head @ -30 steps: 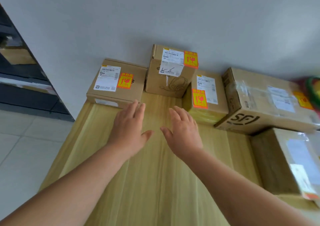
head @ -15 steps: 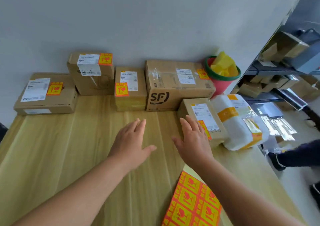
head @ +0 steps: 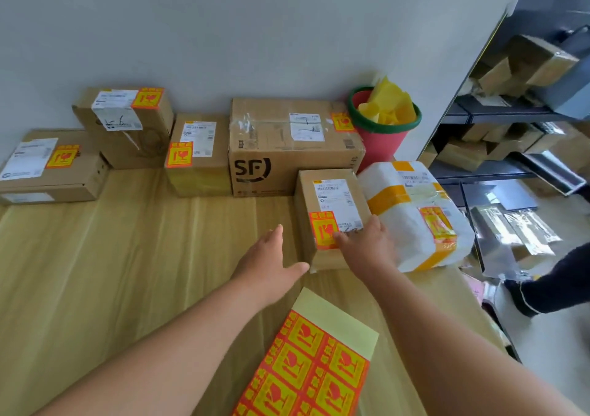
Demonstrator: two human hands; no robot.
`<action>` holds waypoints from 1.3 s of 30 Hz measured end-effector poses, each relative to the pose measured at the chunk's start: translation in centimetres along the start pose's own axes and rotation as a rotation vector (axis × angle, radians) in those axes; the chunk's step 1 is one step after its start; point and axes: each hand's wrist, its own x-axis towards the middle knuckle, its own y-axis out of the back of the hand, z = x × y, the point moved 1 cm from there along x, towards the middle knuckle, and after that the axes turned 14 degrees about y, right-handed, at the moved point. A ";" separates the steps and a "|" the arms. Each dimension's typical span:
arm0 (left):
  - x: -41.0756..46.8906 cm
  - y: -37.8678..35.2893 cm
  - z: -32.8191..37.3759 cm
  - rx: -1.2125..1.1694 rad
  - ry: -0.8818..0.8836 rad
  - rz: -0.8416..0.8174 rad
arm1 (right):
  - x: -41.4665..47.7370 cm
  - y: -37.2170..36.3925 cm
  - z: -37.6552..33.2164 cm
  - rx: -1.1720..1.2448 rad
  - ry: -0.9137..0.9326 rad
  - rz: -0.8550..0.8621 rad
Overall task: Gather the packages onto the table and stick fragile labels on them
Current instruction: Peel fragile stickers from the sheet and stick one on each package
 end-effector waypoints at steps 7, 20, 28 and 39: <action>2.1 -1.3 0.1 -0.290 0.112 -0.110 | -2.3 -2.2 -0.8 0.237 -0.042 -0.093; -4.7 6.8 -15.2 -0.432 0.269 0.361 | -11.8 -8.9 -13.5 0.356 0.162 -0.341; -2.6 14.3 -24.0 -0.435 0.345 0.473 | -11.2 -14.7 -24.2 0.339 0.296 -0.430; 8.0 19.6 -25.3 -0.362 0.283 0.404 | -3.1 -18.7 -29.7 0.226 0.333 -0.384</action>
